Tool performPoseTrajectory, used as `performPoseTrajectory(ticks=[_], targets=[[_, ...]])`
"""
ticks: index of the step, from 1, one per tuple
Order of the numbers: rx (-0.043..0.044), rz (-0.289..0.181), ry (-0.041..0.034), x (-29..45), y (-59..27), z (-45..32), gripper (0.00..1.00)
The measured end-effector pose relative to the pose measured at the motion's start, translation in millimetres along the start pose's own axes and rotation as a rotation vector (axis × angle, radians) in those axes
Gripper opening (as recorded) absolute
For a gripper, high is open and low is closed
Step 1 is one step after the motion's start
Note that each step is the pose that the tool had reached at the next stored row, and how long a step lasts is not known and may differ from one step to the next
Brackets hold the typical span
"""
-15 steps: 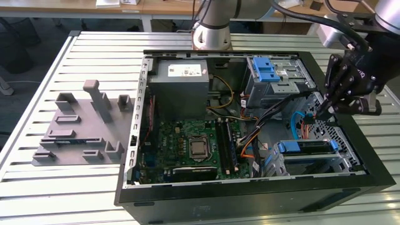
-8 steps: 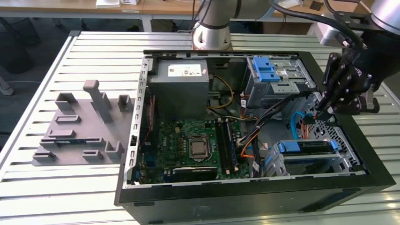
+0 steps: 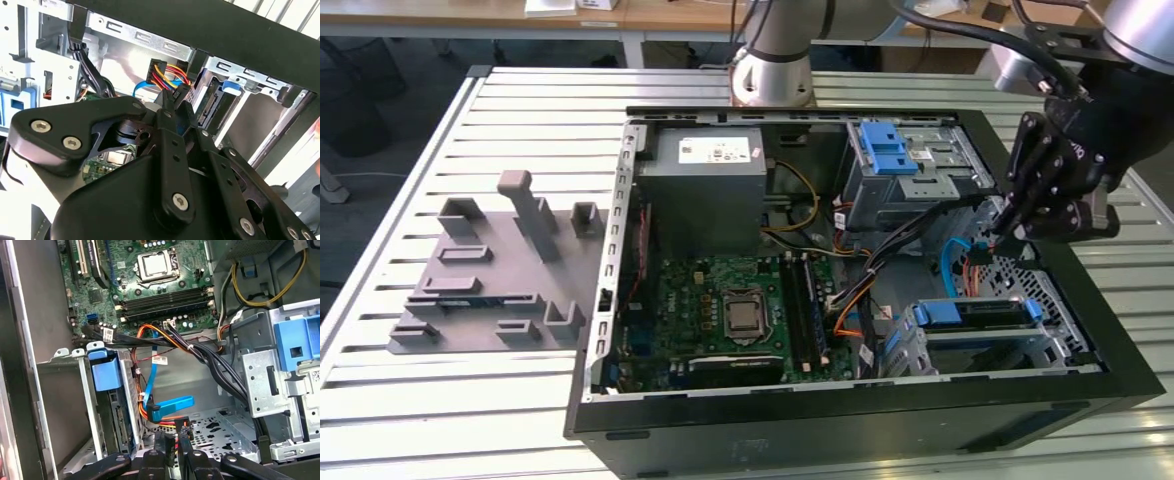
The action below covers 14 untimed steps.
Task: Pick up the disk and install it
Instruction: 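Insert the first disk wire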
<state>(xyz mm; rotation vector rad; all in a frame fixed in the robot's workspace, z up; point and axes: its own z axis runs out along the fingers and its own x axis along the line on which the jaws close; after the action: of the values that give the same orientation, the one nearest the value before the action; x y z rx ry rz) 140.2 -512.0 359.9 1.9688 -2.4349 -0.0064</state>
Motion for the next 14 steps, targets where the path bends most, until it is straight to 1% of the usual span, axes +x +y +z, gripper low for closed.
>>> performPoseTrajectory(ticks=[5, 7, 10, 14], targets=[[0.0019, 0.026, 0.0092, -2.4, 0.5, 2.1, 0.25], [0.0029, 0.038, 0.0141, -3.2, 0.6, 3.0, 0.25], [0.0054, 0.051, 0.0253, -4.6, 0.9, 4.2, 0.25], [0.0094, 0.059, 0.0425, -7.7, 1.5, 5.3, 0.25]])
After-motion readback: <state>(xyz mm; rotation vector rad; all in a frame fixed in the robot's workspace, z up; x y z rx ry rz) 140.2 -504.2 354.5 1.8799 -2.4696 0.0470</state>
